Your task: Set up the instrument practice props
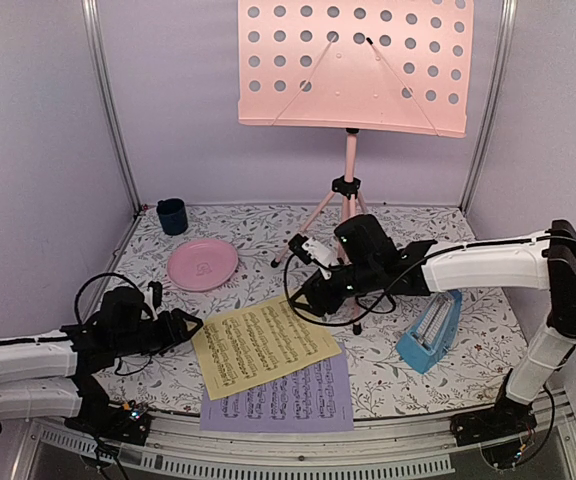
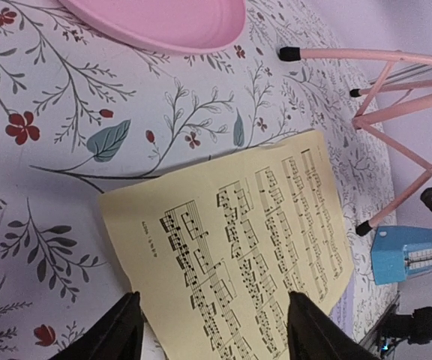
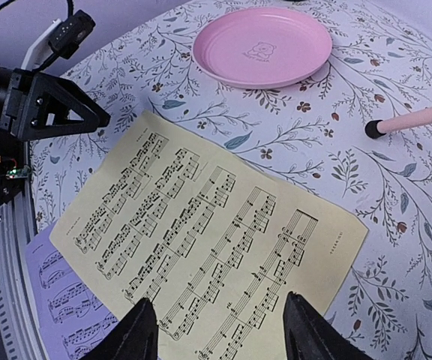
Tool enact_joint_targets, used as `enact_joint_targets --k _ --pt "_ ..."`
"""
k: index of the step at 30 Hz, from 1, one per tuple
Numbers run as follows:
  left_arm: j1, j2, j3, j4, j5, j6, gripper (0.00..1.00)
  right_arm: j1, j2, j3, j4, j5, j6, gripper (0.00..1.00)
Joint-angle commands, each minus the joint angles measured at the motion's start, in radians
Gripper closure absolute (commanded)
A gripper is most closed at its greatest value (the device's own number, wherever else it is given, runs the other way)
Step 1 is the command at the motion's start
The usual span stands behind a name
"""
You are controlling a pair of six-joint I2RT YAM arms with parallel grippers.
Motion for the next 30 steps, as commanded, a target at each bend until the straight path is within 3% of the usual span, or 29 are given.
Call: enact_joint_targets --k 1,20,30 --pt "0.024 0.025 -0.041 0.112 0.067 -0.064 0.35 0.020 0.075 0.047 0.021 0.014 -0.013 0.45" --pt "0.042 -0.010 -0.153 0.121 0.003 -0.226 0.41 0.036 0.307 0.082 0.050 0.013 -0.006 0.60" --pt "0.042 0.247 -0.115 0.331 0.025 -0.198 0.43 0.037 0.382 0.124 0.055 -0.010 -0.004 0.63"
